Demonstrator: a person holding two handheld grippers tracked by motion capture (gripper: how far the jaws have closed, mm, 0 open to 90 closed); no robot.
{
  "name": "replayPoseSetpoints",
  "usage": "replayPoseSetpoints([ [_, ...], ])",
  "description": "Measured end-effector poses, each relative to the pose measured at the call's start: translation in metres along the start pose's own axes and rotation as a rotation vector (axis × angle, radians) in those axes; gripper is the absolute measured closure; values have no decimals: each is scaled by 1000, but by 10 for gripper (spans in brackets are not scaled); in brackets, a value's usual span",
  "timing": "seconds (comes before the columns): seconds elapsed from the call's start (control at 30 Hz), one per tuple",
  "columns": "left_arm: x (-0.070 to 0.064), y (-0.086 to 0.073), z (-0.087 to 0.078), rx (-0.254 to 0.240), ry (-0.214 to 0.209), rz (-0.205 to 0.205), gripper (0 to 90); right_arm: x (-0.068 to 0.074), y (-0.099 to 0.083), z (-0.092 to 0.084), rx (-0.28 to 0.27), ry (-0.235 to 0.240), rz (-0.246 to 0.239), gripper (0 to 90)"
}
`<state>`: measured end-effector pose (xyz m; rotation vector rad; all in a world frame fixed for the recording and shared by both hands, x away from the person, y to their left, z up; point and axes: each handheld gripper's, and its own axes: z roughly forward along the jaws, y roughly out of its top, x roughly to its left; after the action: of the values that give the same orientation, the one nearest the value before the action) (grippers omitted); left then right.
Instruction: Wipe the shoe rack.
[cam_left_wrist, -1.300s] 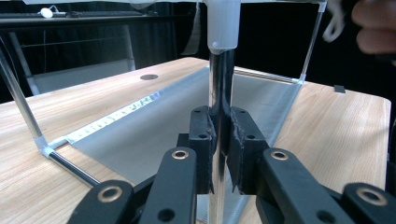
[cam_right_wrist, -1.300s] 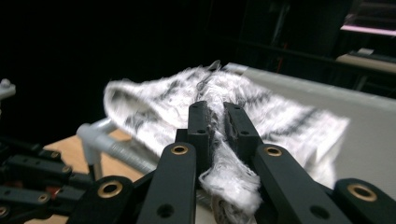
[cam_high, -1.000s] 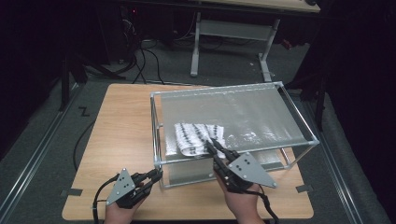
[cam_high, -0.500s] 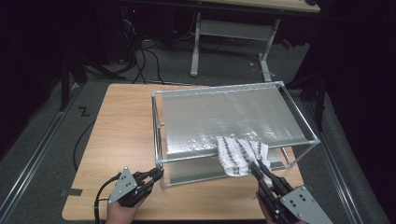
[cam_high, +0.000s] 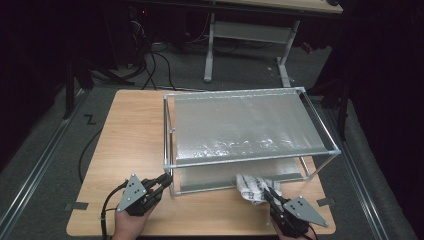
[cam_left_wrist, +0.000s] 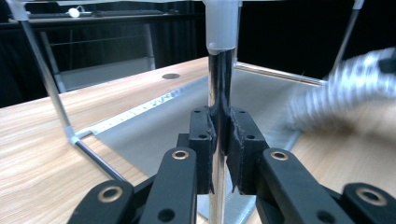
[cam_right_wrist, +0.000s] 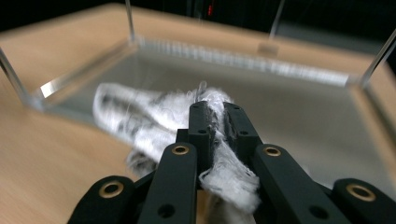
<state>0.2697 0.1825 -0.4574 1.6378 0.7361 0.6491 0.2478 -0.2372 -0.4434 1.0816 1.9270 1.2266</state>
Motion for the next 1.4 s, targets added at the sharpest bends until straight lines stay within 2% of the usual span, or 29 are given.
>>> replayPoseSetpoints([
  [0.03, 0, 0, 0, 0, 0, 0, 808, 0, 0, 0, 0, 0, 0, 830],
  [0.07, 3, 1, -1, 6, 8, 1, 807, -3, -14, 13, 69, 4, 1, 828],
  [0.1, 3, 1, -1, 6, 8, 1, 807, -3, -14, 13, 69, 4, 1, 828],
  [0.13, 8, 1, -2, 13, 20, 2, 807, -7, -27, 22, 140, 12, -1, 826],
  [0.17, 8, 1, -2, 13, 20, 2, 807, -7, -27, 22, 140, 12, -1, 826],
  [0.2, 12, 1, -5, 15, 31, -5, 807, -10, -32, 24, 171, 3, 3, 823],
  [0.33, 20, 0, -11, 24, 48, -8, 807, -15, -37, 25, 191, -16, 11, 814],
  [0.4, 25, 0, -17, 30, 63, -11, 807, -20, -44, 29, 249, -24, 42, 789],
  [0.5, 30, -1, -24, 40, 78, -4, 807, -20, -45, 28, 263, -24, 69, 705],
  [0.53, 30, -1, -24, 40, 78, -4, 806, -20, -45, 28, 263, -24, 69, 705],
  [0.57, 32, -1, -27, 40, 86, -6, 806, -19, -44, 25, 252, -4, 82, 578],
  [0.6, 34, -2, -30, 37, 94, -8, 806, -18, -42, 24, 245, 10, 97, 523],
  [0.67, 35, -4, -33, 28, 102, -9, 806, -14, -38, 21, 226, 30, 112, 442],
  [0.7, 35, -4, -33, 28, 102, -9, 806, -14, -38, 21, 226, 30, 112, 442],
  [0.73, 35, -6, -35, 15, 110, -13, 806, -7, -32, 18, 194, 29, 122, 374],
  [0.77, 35, -6, -35, 15, 110, -13, 806, -7, -32, 18, 194, 29, 122, 374],
  [0.8, 34, -7, -36, 13, 114, -12, 806, -1, -29, 21, 182, 12, 117, 327],
  [0.9, 34, -7, -37, 11, 119, -16, 806, 3, -30, 28, 218, 10, 128, 285],
  [0.97, 34, -8, -39, 7, 122, -18, 806, 12, -36, 36, 278, 14, 123, 270],
  [1.03, 35, -8, -40, 7, 123, -19, 807, 16, -40, 41, 333, 8, 89, 260],
  [1.07, 35, -9, -40, 8, 124, -20, 806, 17, -43, 44, 370, 1, 92, 265],
  [1.17, 35, -9, -41, 8, 126, -20, 806, 17, -44, 43, 364, -15, 68, 307],
  [1.2, 36, -9, -41, 7, 127, -20, 807, 16, -45, 41, 358, -25, 72, 394],
  [1.23, 36, -9, -43, 8, 130, -22, 806, 10, -46, 41, 334, -23, 23, 443],
  [1.27, 37, -9, -43, 8, 132, -23, 807, 7, -46, 41, 323, -19, -1, 501],
  [1.3, 37, -9, -43, 8, 132, -23, 807, 7, -46, 41, 323, -19, -1, 501],
  [1.33, 37, -9, -44, 7, 134, -24, 807, 9, -47, 38, 340, -29, 56, 553],
  [1.37, 38, -9, -45, 8, 139, -28, 807, 5, -48, 37, 327, -24, 39, 679],
  [1.4, 39, -10, -46, 8, 142, -29, 807, 4, -48, 37, 329, -22, 46, 712],
])
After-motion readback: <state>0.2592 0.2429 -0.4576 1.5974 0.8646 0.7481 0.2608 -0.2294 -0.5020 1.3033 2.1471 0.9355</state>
